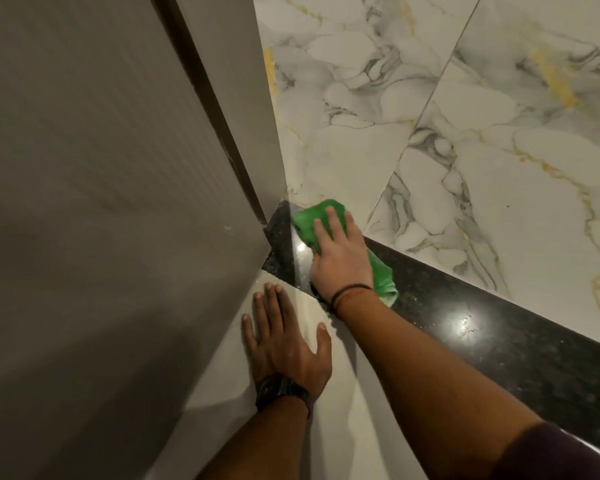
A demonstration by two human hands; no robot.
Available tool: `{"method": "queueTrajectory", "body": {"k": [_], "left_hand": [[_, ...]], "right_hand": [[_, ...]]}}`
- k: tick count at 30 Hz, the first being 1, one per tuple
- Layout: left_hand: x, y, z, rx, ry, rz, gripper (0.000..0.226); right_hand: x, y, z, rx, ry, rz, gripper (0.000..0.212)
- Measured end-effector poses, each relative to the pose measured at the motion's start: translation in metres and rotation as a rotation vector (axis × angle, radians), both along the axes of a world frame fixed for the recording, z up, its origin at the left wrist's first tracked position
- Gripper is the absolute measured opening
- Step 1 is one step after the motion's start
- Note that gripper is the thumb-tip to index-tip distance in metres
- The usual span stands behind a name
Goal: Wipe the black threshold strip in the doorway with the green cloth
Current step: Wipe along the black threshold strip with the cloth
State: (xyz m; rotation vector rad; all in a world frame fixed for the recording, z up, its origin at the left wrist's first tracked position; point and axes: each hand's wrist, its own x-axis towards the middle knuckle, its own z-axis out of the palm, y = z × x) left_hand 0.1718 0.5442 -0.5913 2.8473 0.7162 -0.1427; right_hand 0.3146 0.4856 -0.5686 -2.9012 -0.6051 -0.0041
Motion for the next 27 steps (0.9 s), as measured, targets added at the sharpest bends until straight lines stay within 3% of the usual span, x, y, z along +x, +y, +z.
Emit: {"method": "queueTrajectory", "body": {"k": [4,7,11,15,17,23,25,27], "left_hand": [[0.001,0.003,-0.002,0.026,0.032,0.007,0.087],[0.0,0.001,0.001,0.008,-0.032,-0.005,0.084],[-0.002,0.0,-0.002,0.005,-0.076,0.002,0.088],[-0.001,-0.001,-0.001,0.021,-0.047,-0.02,0.088],[-0.003,-0.005,0.002,0.043,-0.048,-0.039,0.088],[-0.038,-0.089,0.004,0.027,0.018,-0.201,0.091],[-0.046,-0.112,0.003,0.021,0.031,-0.251,0.091],[-0.048,-0.115,0.0,0.044,0.029,-0.262,0.091]], "right_hand": [[-0.02,-0.002,0.002,0.026,0.053,0.41,0.058],[-0.039,-0.05,0.003,0.086,0.173,0.522,0.058],[-0.049,-0.141,0.004,0.137,0.234,0.453,0.062],[-0.061,-0.232,0.007,0.213,0.141,-0.005,0.056],[-0.085,-0.255,0.008,0.238,0.094,-0.126,0.053],[-0.162,-0.318,0.003,0.15,0.154,0.264,0.059],[-0.17,-0.36,0.006,0.114,0.176,0.265,0.059],[-0.178,-0.407,0.006,0.12,0.166,0.112,0.058]]}}
